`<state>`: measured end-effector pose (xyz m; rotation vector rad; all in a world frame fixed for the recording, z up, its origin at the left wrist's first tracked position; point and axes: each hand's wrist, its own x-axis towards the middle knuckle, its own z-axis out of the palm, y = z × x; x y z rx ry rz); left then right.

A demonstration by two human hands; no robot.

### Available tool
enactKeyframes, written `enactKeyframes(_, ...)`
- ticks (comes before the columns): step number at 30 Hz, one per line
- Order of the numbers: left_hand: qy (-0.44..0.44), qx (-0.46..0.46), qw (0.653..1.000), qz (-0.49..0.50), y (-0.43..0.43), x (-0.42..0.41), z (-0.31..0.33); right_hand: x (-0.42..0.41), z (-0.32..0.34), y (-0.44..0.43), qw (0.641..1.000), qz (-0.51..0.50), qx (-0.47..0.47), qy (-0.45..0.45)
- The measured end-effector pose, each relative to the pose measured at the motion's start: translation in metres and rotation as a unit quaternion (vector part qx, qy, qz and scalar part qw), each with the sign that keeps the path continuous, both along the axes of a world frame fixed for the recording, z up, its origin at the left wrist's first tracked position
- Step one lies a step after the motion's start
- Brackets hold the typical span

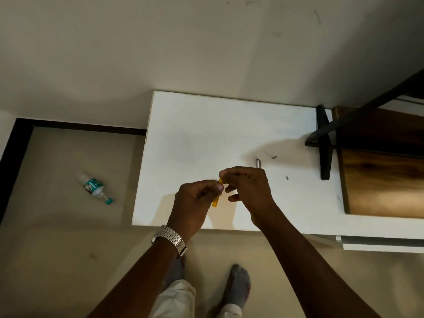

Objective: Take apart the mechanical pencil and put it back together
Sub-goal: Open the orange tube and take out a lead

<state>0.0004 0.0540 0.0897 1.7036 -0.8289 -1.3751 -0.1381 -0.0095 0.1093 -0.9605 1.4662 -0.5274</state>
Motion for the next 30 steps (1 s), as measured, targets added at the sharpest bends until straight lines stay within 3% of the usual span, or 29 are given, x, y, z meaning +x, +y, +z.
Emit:
enactKeyframes(3,-0.028,-0.027,0.999,0.035,0.025,-0.030,0.036,-0.026,0.033,0.017,0.998,0.045,-0.018,-0.035)
enactKeyframes(13,-0.029,-0.021,0.998,0.060,0.050,-0.052,0.056,-0.043,0.049,0.036,0.998,0.052,-0.009,-0.032)
enactKeyframes(20,-0.043,-0.013,0.995,0.086,0.062,-0.074,0.082,-0.055,0.079,0.024,0.997,0.004,-0.010,-0.074)
enactKeyframes(30,-0.039,0.006,0.994,0.105,0.071,-0.057,0.051,-0.053,0.020,0.007,0.998,0.013,0.007,-0.060)
